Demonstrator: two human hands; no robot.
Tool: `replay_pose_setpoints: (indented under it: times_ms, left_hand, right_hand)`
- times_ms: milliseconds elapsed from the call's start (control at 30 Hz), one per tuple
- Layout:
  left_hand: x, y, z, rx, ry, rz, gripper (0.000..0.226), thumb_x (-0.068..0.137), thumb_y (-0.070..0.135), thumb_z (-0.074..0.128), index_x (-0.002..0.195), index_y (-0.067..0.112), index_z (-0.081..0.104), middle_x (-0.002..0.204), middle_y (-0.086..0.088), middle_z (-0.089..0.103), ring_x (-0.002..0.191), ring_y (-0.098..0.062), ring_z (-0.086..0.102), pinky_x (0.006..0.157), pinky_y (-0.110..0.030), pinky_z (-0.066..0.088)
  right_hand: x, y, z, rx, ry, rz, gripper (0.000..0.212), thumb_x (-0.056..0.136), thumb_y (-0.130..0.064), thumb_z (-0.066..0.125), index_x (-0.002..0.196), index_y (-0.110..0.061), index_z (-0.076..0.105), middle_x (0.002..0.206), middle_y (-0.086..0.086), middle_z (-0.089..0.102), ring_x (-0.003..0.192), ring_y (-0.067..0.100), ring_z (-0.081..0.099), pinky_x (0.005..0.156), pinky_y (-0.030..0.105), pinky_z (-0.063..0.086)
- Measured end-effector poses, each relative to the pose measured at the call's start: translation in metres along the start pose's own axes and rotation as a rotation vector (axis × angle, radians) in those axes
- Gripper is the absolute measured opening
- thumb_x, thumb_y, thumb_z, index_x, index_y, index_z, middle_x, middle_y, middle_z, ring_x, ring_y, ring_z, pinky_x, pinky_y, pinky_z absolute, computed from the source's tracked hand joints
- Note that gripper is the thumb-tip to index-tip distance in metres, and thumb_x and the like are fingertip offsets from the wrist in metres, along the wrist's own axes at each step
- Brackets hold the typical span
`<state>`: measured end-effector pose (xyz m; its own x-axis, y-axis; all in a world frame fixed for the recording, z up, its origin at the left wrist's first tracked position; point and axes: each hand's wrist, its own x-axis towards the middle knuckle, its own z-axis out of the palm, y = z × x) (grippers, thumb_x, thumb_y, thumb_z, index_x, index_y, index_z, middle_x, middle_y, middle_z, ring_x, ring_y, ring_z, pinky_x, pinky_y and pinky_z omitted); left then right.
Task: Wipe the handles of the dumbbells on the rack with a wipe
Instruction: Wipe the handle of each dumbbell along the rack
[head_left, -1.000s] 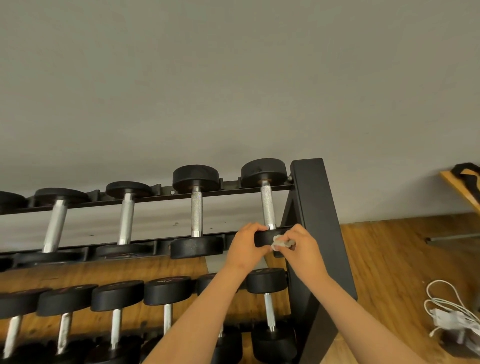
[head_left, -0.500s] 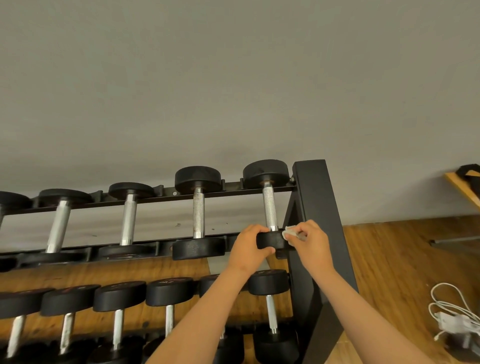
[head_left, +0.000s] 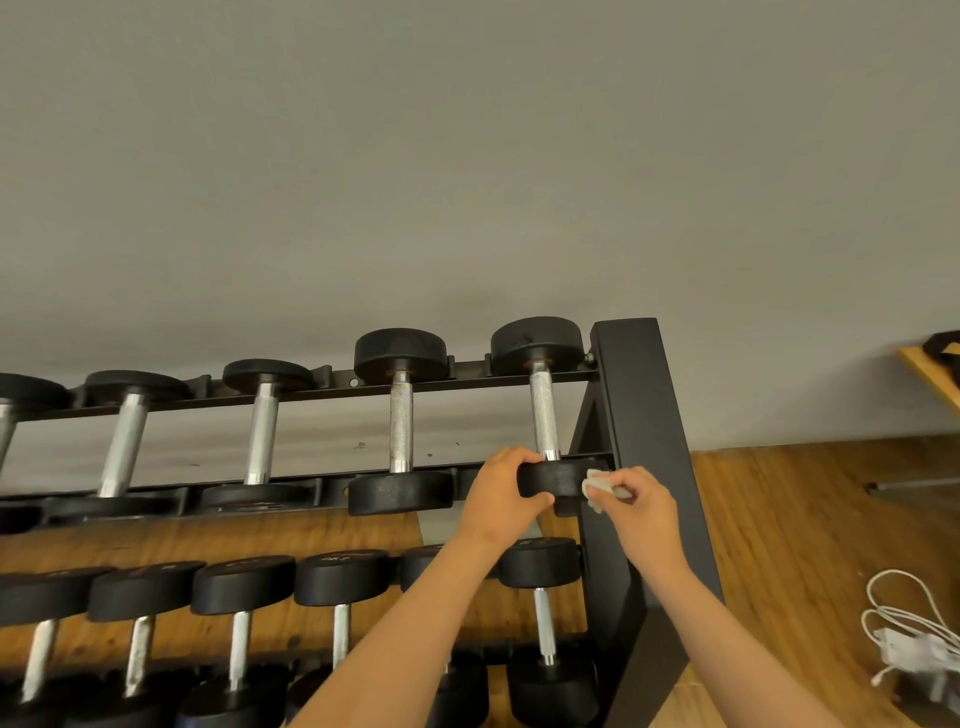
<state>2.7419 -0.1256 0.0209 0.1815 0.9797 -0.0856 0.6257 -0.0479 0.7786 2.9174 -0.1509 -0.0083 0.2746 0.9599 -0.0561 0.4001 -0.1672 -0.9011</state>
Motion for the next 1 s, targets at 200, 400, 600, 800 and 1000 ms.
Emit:
replay_pose_setpoints:
  times_ms: [200, 400, 600, 800, 1000]
  left_hand:
    - [-0.001, 0.008, 0.002, -0.014, 0.038, -0.029, 0.039, 0.081, 0.037, 0.075, 0.113, 0.022, 0.059, 0.108, 0.008, 0.057, 0.099, -0.005, 0.053, 0.076, -0.007, 0.038]
    - [-0.002, 0.009, 0.005, 0.054, 0.052, -0.030, 0.043, 0.077, 0.034, 0.079, 0.113, 0.022, 0.057, 0.109, 0.008, 0.057, 0.099, -0.005, 0.052, 0.085, -0.015, 0.043]
    - [-0.002, 0.007, 0.006, 0.060, 0.066, -0.026, 0.044, 0.078, 0.032, 0.079, 0.114, 0.022, 0.058, 0.110, 0.008, 0.058, 0.100, -0.004, 0.052, 0.087, -0.014, 0.042]
    - [-0.003, 0.007, 0.006, 0.050, 0.079, -0.030, 0.046, 0.077, 0.032, 0.079, 0.117, 0.023, 0.057, 0.113, 0.009, 0.057, 0.103, -0.003, 0.051, 0.085, -0.008, 0.036]
    - [-0.003, 0.008, 0.005, 0.038, 0.068, -0.048, 0.047, 0.076, 0.032, 0.080, 0.116, 0.023, 0.058, 0.113, 0.010, 0.058, 0.104, -0.003, 0.051, 0.089, -0.011, 0.041]
  right_hand:
    - [0.023, 0.002, -0.005, 0.080, 0.011, 0.072, 0.004, 0.087, -0.011, 0.068, 0.088, -0.008, 0.070, 0.094, 0.006, 0.067, 0.092, 0.016, 0.061, 0.073, 0.019, 0.044]
    - [0.011, 0.018, -0.007, 0.021, -0.008, 0.064, 0.007, 0.088, -0.012, 0.067, 0.089, -0.009, 0.073, 0.085, 0.000, 0.069, 0.084, 0.008, 0.062, 0.071, 0.019, 0.045]
    - [0.028, 0.015, -0.005, 0.010, 0.011, 0.098, 0.011, 0.090, -0.009, 0.063, 0.098, -0.010, 0.071, 0.088, 0.001, 0.068, 0.085, 0.009, 0.060, 0.072, 0.018, 0.042]
    - [0.026, 0.026, -0.004, -0.005, 0.000, 0.110, 0.009, 0.090, -0.009, 0.063, 0.092, -0.013, 0.071, 0.084, 0.000, 0.068, 0.083, 0.010, 0.061, 0.071, 0.020, 0.044]
    - [0.034, 0.031, 0.001, -0.049, -0.040, 0.128, 0.013, 0.093, -0.010, 0.060, 0.096, -0.014, 0.072, 0.085, 0.000, 0.068, 0.082, 0.009, 0.060, 0.079, 0.028, 0.047]
